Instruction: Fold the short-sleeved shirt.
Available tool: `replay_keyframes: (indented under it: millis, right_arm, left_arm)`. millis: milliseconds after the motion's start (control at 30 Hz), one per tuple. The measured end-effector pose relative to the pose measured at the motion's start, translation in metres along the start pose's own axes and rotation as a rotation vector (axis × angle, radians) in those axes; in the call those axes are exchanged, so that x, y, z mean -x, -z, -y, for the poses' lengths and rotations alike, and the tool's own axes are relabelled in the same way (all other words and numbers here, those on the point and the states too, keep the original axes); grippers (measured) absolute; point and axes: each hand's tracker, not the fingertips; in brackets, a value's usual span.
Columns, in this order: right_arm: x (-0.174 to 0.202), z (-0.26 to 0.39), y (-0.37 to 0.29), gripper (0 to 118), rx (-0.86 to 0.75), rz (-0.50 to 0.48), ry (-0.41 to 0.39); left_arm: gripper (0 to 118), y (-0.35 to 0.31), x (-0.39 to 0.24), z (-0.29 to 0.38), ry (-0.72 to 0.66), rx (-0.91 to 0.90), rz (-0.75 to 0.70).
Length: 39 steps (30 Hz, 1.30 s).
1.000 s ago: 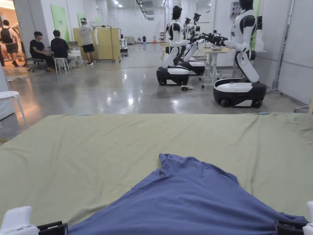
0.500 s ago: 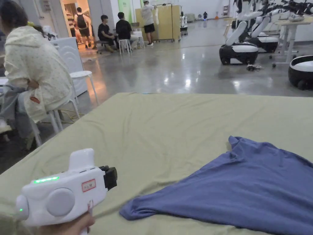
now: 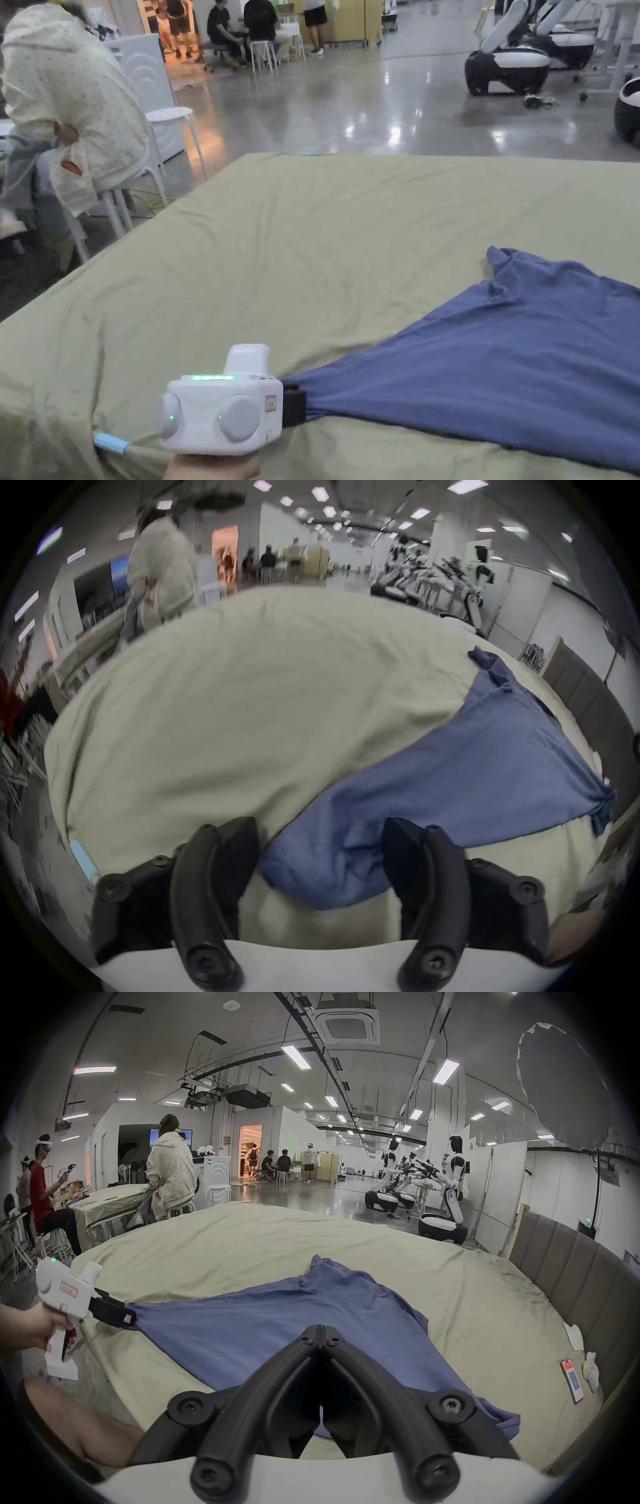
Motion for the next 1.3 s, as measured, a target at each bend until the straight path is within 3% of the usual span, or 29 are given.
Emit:
replay_keyframes:
  millis: [33, 200, 300, 400, 533, 700, 800, 900, 967, 1000, 1033, 1100, 1133, 1300]
  right_arm:
    - [-0.002, 0.002, 0.004, 0, 0.007, 0.0, 0.006]
    - [-0.022, 0.013, 0.034, 0, 0.052, 0.005, 0.028]
    - [-0.039, 0.016, 0.057, 0, 0.073, 0.019, 0.046]
    - [-0.063, 0.011, 0.089, 2, 0.1, -0.088, 0.087]
    - [-0.084, -0.01, 0.164, 90, 0.141, -0.06, 0.05]
    - [-0.103, -0.043, 0.29, 92, 0.216, -0.03, 0.065]
    - [-0.114, -0.051, 0.357, 92, 0.318, -0.029, 0.051]
    - [-0.12, -0.032, 0.395, 92, 0.424, 0.035, -0.007]
    - [-0.121, -0.015, 0.404, 92, 0.544, 0.037, 0.028]
    - [-0.126, -0.013, 0.399, 91, 0.478, -0.006, 0.1]
    - [-0.129, -0.016, 0.394, 75, 0.452, -0.009, 0.085]
    - [-0.131, -0.021, 0.386, 16, 0.446, -0.021, 0.092]
    - [-0.131, -0.023, 0.382, 0, 0.425, -0.019, 0.086]
    - [-0.119, -0.03, 0.355, 1, 0.386, 0.032, 0.055]
  left_arm:
    - [2, -0.002, -0.006, -0.002, 0.01, 0.012, 0.007]
    - [2, -0.012, -0.023, -0.012, 0.107, 0.043, 0.006]
    - [2, -0.023, -0.019, -0.021, 0.091, 0.004, 0.067]
    - [2, -0.032, -0.016, -0.029, 0.102, -0.017, 0.102]
    - [2, -0.033, -0.015, -0.038, 0.098, -0.007, 0.15]
    - [2, -0.024, -0.025, -0.044, 0.096, 0.028, 0.182]
    - [2, -0.015, -0.028, -0.047, 0.11, 0.051, 0.196]
    - [2, -0.002, -0.029, -0.049, 0.094, 0.086, 0.203]
    - [2, 0.004, -0.031, -0.049, 0.089, 0.097, 0.207]
    - [2, 0.009, -0.03, -0.051, 0.094, 0.105, 0.213]
    - [2, 0.01, -0.031, -0.052, 0.094, 0.104, 0.214]
    - [2, 0.012, -0.033, -0.054, 0.094, 0.103, 0.219]
    - [2, 0.014, -0.031, -0.055, 0.092, 0.097, 0.22]
    - [2, 0.014, -0.025, -0.055, 0.067, 0.087, 0.23]
